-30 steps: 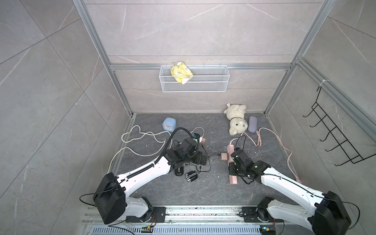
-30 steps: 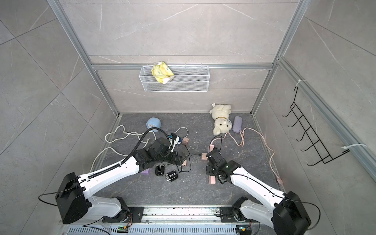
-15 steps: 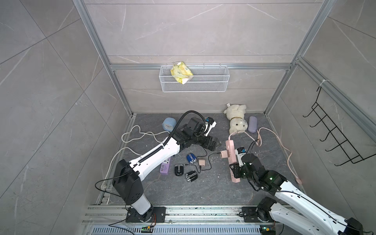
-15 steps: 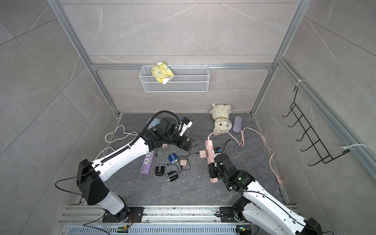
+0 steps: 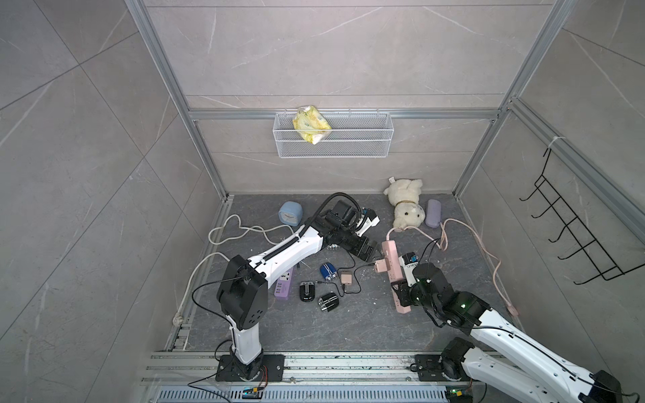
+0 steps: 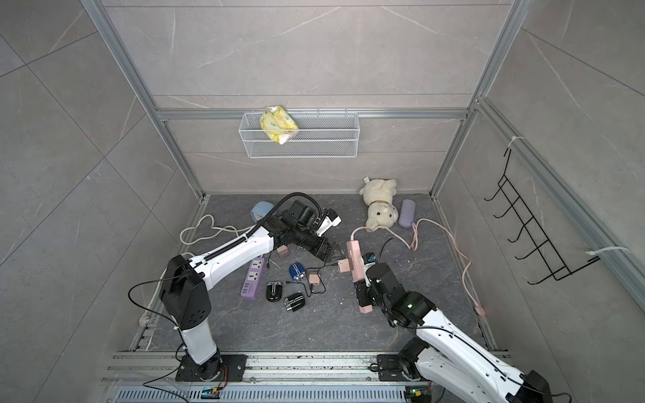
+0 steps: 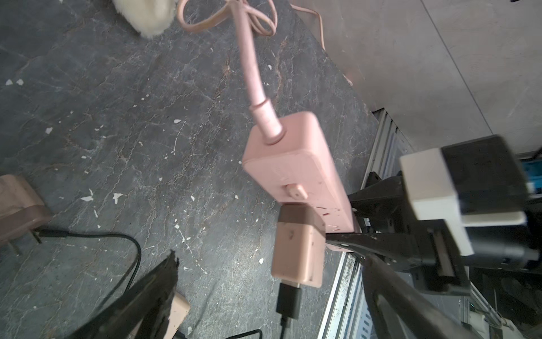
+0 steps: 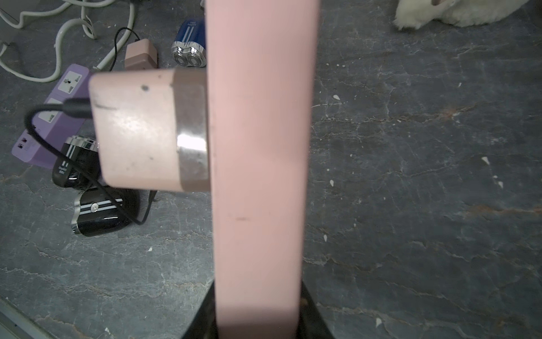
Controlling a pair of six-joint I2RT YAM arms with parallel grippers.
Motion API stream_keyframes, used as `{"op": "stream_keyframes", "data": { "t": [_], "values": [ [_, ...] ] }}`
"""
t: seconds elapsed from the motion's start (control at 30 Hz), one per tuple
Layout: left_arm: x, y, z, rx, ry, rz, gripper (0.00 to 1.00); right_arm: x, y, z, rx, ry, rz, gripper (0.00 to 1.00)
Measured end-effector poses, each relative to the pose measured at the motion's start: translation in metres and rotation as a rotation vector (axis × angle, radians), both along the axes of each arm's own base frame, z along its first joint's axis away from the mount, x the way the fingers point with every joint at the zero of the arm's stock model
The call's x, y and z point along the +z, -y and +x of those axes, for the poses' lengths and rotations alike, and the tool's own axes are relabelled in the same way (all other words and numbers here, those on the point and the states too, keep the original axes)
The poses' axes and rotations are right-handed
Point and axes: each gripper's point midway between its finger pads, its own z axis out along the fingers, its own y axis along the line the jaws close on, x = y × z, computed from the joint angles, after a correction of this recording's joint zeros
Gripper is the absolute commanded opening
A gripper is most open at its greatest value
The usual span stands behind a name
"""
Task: Unplug the electric shaver
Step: Remove the plug from the socket.
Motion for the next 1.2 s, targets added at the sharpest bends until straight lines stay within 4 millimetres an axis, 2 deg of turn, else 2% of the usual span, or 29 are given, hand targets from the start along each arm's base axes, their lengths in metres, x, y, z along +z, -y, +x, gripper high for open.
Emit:
{"op": "stream_keyframes", "data": {
  "t": [0.17, 0.6, 0.9, 1.07, 1.2],
  "values": [
    [0.006, 0.005, -0.006, -0.040, -0.009, -0.027, 0.95, 0.000, -0.002, -0.001, 0.007, -0.001, 0.002, 0.00],
    [-0.011, 0.016, -0.018, -0.135, -0.037, -0.014, 0.90, 0.002, -0.010, -0.004, 0.043, -0.003, 0.027, 0.00],
    [-0.027, 0.019, -0.027, -0.180, -0.113, 0.007, 0.79, 0.002, -0.011, -0.004, 0.049, -0.001, 0.025, 0.00],
    [-0.031, 0.017, -0.032, -0.200, -0.139, 0.016, 0.63, 0.003, -0.011, -0.004, 0.050, 0.000, 0.025, 0.00],
    [-0.030, 0.017, -0.035, -0.208, -0.148, 0.011, 0.56, 0.003, -0.011, -0.004, 0.050, 0.003, 0.021, 0.00]
  ]
}}
